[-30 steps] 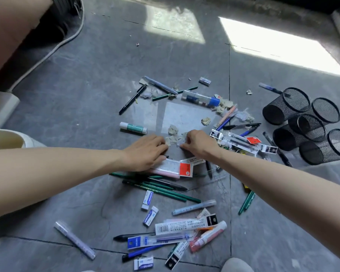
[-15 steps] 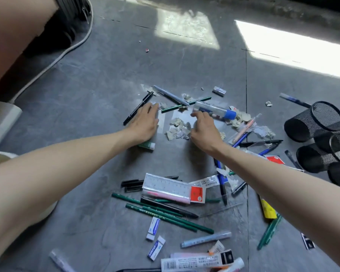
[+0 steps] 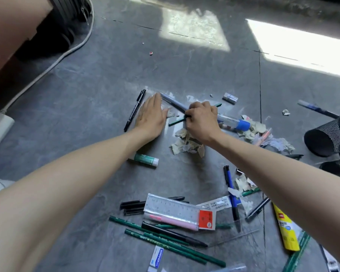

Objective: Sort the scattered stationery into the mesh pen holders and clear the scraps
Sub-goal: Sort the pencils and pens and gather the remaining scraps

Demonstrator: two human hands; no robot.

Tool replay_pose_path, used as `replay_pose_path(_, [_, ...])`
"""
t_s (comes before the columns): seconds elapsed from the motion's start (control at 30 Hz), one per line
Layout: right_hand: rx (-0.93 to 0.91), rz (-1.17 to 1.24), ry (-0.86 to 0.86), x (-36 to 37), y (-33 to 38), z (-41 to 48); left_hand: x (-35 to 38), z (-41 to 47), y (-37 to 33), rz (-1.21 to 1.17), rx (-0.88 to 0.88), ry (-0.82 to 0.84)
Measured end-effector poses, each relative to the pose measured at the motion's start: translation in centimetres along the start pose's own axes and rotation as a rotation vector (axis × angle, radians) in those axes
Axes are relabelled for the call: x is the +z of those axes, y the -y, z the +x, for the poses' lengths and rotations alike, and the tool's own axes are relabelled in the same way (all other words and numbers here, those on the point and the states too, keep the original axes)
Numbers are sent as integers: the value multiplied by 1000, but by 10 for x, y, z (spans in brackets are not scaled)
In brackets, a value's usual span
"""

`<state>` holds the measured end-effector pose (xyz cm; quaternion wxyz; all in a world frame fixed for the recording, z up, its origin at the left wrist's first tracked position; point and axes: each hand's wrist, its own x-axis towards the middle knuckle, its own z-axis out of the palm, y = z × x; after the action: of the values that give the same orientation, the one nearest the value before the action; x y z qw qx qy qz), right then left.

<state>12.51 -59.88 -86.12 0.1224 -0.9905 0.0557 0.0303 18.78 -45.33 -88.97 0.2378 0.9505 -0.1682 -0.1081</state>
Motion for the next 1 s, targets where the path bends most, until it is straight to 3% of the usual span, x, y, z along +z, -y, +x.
replay_pose_path(0.17, [13, 89, -78, -8, -5, -6, 5, -36, -1, 75, 164, -58])
replay_pose_path(0.27, [132, 155, -97, -11, -8, -11, 1, -33, -7, 99, 241, -87])
replay_pose_path(0.43, [392, 551, -133, -23, -12, -9, 5, -4, -27, 53, 316, -75])
replay_pose_path(0.53, [531, 747, -128, -30, -17, -6, 11, 17, -39, 23, 376, 82])
replay_pose_path(0.63, [601, 732, -87, -29, -25, -8, 13, 32, -54, 80, 384, 246])
replay_pose_path(0.7, [645, 812, -33, -31, -26, -11, 15, 37, -60, 146, 416, 267])
replay_pose_path(0.87, [699, 773, -115, -37, -19, 0, 12, 30, -47, 145, 467, 137])
replay_pose_path(1.0, [629, 649, -47, -34, -11, 9, 1, 8, -29, 86, 520, 109])
